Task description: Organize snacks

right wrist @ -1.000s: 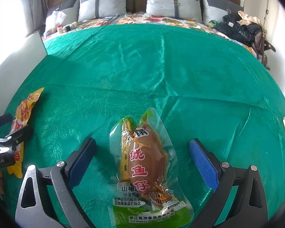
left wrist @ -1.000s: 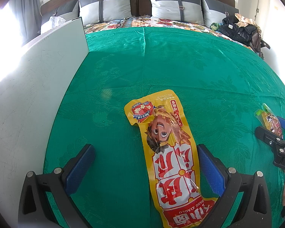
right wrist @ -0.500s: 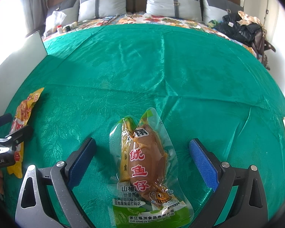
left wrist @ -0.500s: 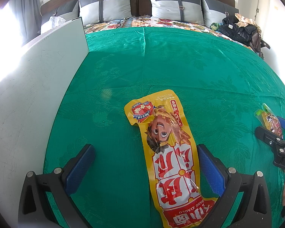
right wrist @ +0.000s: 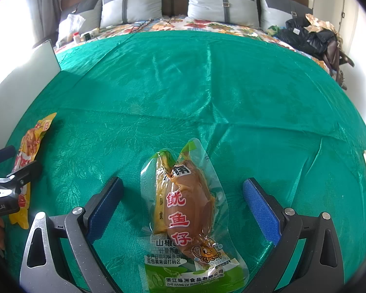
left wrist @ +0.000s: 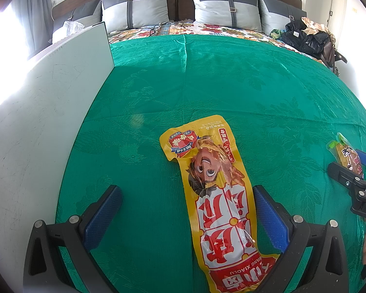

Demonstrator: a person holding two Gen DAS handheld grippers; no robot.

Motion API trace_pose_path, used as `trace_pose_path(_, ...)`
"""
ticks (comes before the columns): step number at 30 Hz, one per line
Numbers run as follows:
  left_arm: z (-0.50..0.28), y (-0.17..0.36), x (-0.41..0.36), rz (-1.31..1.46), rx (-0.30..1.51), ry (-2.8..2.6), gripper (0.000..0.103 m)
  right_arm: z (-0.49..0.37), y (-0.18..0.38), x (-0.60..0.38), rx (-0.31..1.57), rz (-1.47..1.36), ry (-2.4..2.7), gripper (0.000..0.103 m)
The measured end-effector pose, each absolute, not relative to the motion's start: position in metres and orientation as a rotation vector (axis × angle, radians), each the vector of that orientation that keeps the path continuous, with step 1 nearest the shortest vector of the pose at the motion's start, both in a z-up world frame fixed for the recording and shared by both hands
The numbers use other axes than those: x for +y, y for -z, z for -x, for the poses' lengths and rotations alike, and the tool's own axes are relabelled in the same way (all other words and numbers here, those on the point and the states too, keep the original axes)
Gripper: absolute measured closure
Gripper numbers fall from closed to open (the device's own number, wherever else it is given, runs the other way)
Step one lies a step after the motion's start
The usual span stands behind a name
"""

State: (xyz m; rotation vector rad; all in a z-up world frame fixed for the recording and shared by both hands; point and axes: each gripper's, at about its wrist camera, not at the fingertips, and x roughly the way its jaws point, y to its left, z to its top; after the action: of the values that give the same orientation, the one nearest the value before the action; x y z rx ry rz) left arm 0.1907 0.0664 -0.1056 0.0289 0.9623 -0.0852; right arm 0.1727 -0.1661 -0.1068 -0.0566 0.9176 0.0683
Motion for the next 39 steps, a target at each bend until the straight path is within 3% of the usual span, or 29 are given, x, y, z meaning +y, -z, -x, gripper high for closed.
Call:
trace_pose_path(12,-0.189,0.105,0.067,-0.031,0.963,0.09,0.0,-0.172,0.107,-0.167,0.917,0.054,-0.07,0.003)
trace_pose_path(16,-0.197,0.101,0.069,-0.076,1.081,0.153,0.0,-0.171,0.107,-0.166,0.928,0.067,-0.087,0.003)
trace_pose_path(18,-0.203,0.1,0.067,-0.076,1.155,0.151,0.001,-0.179,0.104,-0.167,1.023,0.105,-0.151,0.004)
trace_pose_path(20,-0.204,0.099,0.063,-0.092,1.186,0.156,0.007,-0.192,0.097,-0.17,1.127,0.106,-0.189,0.007)
trace_pose_path(21,-0.203,0.096,0.059,-0.098,1.178,0.174,0.022,-0.195,0.092,-0.173,1.142,0.078,-0.212,0.009)
trace_pose_path(22,-0.201,0.092,0.054,-0.11,1.167,0.195,0.049,-0.197,0.088,-0.174,1.156,0.068,-0.225,0.044)
trace_pose_path(23,-0.198,0.088,0.05,-0.135,1.159,0.197,0.054,-0.2,0.088,-0.175,1.19,0.084,-0.218,0.065)
trace_pose_path(25,-0.196,0.088,0.049,-0.128,1.179,0.219,0.061,-0.201,0.084,-0.178,1.219,0.055,-0.228,0.065)
trace_pose_path(28,-0.18,0.083,0.064,-0.031,1.164,0.244,0.062,-0.19,0.072,-0.181,1.211,0.022,-0.242,0.073)
trace_pose_path(35,-0.132,0.065,0.092,0.166,1.086,0.255,0.062,-0.16,0.073,-0.18,1.183,0.015,-0.204,0.072)
trace_pose_path(38,-0.114,0.06,0.097,0.194,1.07,0.264,0.062,-0.159,0.09,-0.183,1.201,-0.021,-0.175,0.061)
trace_pose_path(39,-0.109,0.058,0.099,0.197,1.067,0.265,0.062,-0.153,0.091,-0.182,1.166,-0.031,-0.186,0.05)
